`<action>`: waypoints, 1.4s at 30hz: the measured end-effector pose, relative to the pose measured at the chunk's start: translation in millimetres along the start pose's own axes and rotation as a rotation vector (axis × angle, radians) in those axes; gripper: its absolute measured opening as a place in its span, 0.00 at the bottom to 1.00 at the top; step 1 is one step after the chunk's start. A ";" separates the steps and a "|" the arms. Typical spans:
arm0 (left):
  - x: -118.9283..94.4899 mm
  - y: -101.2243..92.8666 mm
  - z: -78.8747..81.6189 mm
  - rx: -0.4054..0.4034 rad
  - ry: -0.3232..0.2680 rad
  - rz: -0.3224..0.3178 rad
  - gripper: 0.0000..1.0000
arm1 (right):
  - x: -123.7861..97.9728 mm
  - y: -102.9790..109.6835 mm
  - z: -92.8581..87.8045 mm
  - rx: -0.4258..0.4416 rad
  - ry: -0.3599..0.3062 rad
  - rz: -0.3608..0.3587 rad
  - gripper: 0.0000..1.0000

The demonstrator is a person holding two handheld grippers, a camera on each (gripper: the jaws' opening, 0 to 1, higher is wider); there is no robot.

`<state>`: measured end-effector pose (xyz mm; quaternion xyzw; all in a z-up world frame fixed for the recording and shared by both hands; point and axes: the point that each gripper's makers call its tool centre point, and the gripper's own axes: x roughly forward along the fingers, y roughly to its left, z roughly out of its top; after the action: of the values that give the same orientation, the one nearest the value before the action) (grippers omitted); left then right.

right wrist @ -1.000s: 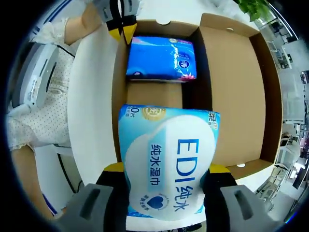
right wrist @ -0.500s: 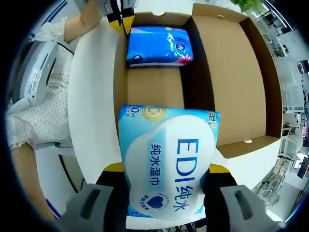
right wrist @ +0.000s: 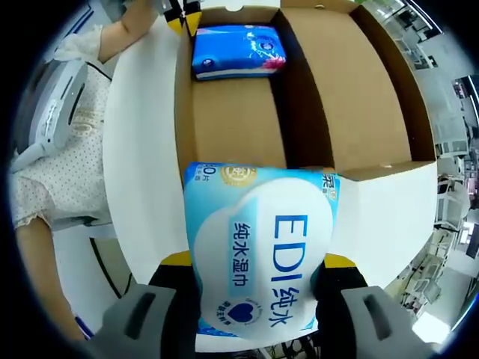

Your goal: Operate the shoe box by opening the lid, removing the specified soft item, and placing it in the target area until the item is outside and the box remains undamaged.

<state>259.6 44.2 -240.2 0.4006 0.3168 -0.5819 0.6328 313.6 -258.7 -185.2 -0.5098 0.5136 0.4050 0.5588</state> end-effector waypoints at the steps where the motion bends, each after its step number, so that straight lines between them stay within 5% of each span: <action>1: 0.4 -0.1 -0.2 0.002 0.006 0.005 0.03 | 1.3 -0.2 -4.0 0.005 0.002 0.002 0.61; 10: 1.4 2.5 -2.0 0.021 0.038 0.038 0.04 | 22.5 0.3 -27.3 0.025 0.031 0.028 0.62; 25: 1.0 3.5 -1.9 0.038 0.050 0.055 0.05 | 73.3 0.8 -35.5 0.041 0.015 0.076 0.62; 42: 0.5 2.2 -2.1 0.042 0.059 0.066 0.05 | 101.1 -4.1 -46.7 -0.025 0.022 0.059 0.62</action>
<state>262.0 45.9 -241.3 0.4408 0.3097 -0.5552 0.6337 324.7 -312.6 -282.1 -0.5058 0.5293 0.4224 0.5345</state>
